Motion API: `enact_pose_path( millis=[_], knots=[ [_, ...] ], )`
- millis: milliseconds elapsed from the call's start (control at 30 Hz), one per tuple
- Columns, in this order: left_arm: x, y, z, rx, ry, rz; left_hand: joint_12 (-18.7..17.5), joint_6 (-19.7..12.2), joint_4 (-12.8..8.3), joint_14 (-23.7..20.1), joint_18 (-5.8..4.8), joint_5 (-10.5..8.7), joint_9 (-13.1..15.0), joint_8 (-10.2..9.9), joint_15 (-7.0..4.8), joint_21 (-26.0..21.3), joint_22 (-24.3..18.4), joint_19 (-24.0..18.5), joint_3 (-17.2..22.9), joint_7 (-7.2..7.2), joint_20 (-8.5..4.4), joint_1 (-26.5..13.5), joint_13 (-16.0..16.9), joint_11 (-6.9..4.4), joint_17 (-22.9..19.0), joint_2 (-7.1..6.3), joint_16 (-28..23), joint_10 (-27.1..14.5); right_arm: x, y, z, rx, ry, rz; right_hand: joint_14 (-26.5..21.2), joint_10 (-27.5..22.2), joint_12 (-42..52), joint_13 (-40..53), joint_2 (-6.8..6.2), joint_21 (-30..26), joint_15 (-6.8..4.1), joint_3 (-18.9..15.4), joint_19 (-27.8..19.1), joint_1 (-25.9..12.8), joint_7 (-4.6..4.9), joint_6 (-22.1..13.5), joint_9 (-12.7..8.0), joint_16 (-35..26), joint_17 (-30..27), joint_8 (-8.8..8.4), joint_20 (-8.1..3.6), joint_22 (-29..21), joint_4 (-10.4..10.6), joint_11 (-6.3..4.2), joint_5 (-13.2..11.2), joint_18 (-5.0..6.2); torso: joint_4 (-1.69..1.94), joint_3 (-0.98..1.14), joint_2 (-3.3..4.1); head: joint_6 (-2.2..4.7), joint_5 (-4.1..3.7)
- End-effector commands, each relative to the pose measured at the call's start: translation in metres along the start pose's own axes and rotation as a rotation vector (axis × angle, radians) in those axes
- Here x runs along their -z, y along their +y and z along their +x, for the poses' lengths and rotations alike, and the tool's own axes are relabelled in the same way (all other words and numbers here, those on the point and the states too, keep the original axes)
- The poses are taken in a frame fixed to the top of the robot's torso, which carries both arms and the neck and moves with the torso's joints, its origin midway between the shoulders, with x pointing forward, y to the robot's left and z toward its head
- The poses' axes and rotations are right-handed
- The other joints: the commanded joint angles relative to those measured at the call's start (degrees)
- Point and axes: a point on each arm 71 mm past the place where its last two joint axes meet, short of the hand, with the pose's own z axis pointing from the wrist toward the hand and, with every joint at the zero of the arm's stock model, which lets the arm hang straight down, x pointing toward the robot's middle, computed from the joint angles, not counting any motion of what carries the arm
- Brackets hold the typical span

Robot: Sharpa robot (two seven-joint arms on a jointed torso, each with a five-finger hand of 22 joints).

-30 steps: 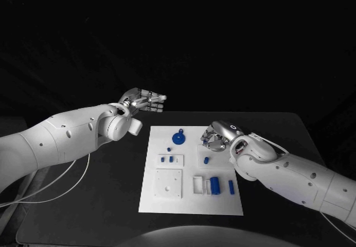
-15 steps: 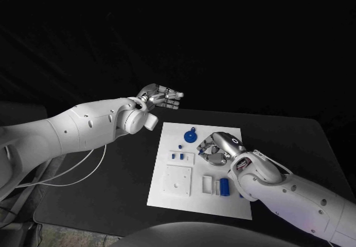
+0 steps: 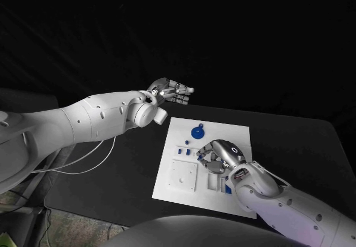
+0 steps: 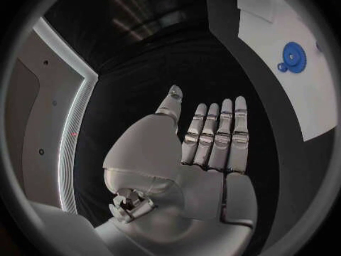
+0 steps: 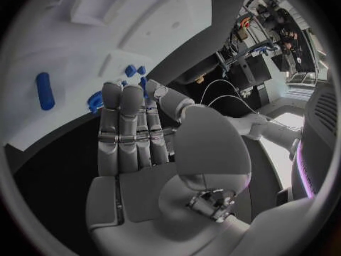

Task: Assemble the parts on the task board

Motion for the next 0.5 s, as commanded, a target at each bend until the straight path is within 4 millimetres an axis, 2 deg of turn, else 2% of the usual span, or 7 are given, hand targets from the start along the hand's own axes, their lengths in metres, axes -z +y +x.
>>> enact_pose_path(
  millis=[33,233,433,500],
  knots=[
    [-0.001,-0.002,0.003,-0.003,0.017,0.011,0.08,0.05,0.16,-0.12,0.81,-0.13,0.05,-0.02,0.02,0.08,-0.09,-0.11,-0.07,-0.17,-0.05,0.21,0.02,-0.14,0.07,0.57,0.23,-0.14,0.001,0.000,0.005,0.034,-0.006,0.022,0.23,0.84,0.18,-0.14,0.23,-0.19,-0.32,0.46,0.42,0.03,-0.04,0.52,0.07,-0.18,-0.05,0.23,-0.15,1.14,0.04,-0.55,-0.19,1.14,0.03,0.00,-0.01,-0.14,0.26],
    [-0.001,-0.002,0.003,-0.005,0.018,0.010,0.07,0.01,0.20,-0.10,0.81,-0.14,0.01,-0.11,0.01,0.08,-0.09,-0.09,-0.12,-0.12,-0.06,0.18,0.02,-0.13,0.08,0.56,0.23,-0.16,0.002,0.003,0.017,0.042,0.022,0.034,0.29,0.91,0.19,-0.13,0.15,-0.12,-0.34,0.63,0.56,-0.05,-0.05,0.57,0.05,-0.07,-0.11,0.24,-0.18,1.13,0.09,-0.57,-0.13,1.14,-0.03,0.01,0.02,-0.40,0.75],
    [-0.001,-0.002,0.004,-0.004,0.023,0.011,0.07,0.01,0.20,-0.10,0.81,-0.14,0.01,-0.11,0.01,0.08,-0.09,-0.09,-0.12,-0.12,-0.06,0.18,0.02,-0.13,0.08,0.56,0.23,-0.16,0.003,0.004,0.025,0.052,0.048,0.045,0.30,0.90,0.18,-0.14,0.11,-0.10,-0.35,0.75,0.57,-0.06,-0.07,0.58,0.04,-0.01,-0.18,0.24,-0.19,1.14,0.08,-0.57,-0.16,1.13,0.00,-0.08,0.00,-0.70,0.83],
    [-0.001,-0.002,0.005,-0.004,0.024,0.010,0.07,0.01,0.20,-0.10,0.81,-0.14,0.01,-0.11,0.01,0.08,-0.09,-0.09,-0.12,-0.12,-0.06,0.18,0.02,-0.13,0.08,0.56,0.23,-0.16,0.003,0.004,0.028,0.057,0.061,0.054,0.30,0.90,0.18,-0.14,0.11,-0.10,-0.35,0.75,0.57,-0.06,-0.07,0.58,0.04,-0.01,-0.18,0.24,-0.19,1.14,0.08,-0.57,-0.16,1.13,-0.04,-0.09,-0.01,-0.99,1.02]
  ],
)
